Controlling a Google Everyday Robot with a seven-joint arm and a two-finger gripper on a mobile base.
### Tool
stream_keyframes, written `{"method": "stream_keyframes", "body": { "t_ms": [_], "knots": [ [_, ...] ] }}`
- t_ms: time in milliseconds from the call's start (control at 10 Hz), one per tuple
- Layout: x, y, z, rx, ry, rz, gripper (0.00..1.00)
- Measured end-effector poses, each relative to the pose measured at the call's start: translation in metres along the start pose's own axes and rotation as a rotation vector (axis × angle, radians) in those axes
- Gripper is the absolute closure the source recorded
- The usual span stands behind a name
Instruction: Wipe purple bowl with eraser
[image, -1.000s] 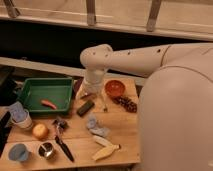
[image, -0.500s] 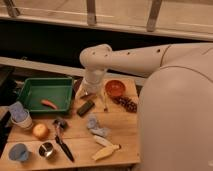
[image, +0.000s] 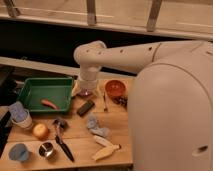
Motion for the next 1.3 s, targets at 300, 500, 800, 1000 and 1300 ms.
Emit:
{"method": "stream_keyframes", "body": {
  "t_ms": [300,500,800,1000,1300],
  "knots": [
    [-0.036,0.039,0.016,-0.031,-0.020,-0.017,0.20],
    [-0.046,0.042,0.028,-0.046,-0.014,-0.004,0.20],
    [-0.047,0.041,0.028,-0.047,-0.014,-0.003,0.20],
    [-0.046,0.041,0.028,-0.043,-0.013,-0.002,0.20],
    [-0.031,0.017,0.043,-0.025,0.037,0.076,0.20]
  ]
}}
